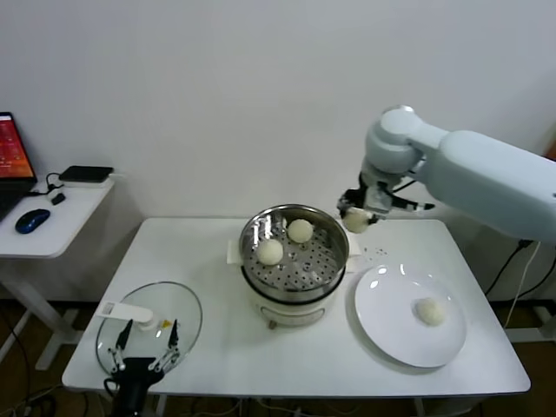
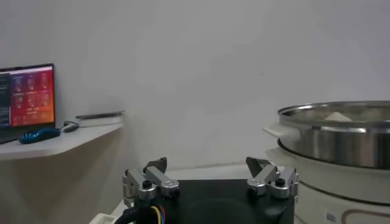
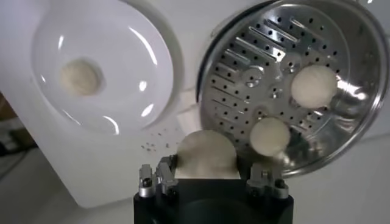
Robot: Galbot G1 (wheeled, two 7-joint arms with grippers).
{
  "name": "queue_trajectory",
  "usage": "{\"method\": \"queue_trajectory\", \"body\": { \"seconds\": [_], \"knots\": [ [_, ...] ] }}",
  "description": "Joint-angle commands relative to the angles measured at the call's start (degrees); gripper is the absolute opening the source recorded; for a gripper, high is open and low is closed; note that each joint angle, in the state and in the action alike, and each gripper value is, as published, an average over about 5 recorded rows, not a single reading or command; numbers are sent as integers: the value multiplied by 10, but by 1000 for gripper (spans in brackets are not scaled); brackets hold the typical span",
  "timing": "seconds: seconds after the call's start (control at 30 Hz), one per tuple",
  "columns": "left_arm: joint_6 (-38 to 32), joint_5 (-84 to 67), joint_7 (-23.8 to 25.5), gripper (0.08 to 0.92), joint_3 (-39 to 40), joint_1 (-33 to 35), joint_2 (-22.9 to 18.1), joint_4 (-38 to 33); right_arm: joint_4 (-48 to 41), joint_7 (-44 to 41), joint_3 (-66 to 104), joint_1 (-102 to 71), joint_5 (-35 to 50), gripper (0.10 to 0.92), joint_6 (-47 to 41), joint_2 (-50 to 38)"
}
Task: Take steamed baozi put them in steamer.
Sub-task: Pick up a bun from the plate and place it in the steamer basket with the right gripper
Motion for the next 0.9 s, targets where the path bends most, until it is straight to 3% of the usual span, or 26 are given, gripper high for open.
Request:
{"method": "queue_trajectory", "body": {
  "seconds": [0.03,0.43,0.9],
  "knots": [
    [1,1,0,823,0,1,0,-5,-66,-1,20,-59,-83,653,30,159],
    [1,-1,1,823,-6,3,1,2,-87,2,7,-104,-73,653,10,204],
    [8,5,-1,823,-1,5,0,10,-54,-4,-33,-103,-5,653,-28,184]
  ]
}}
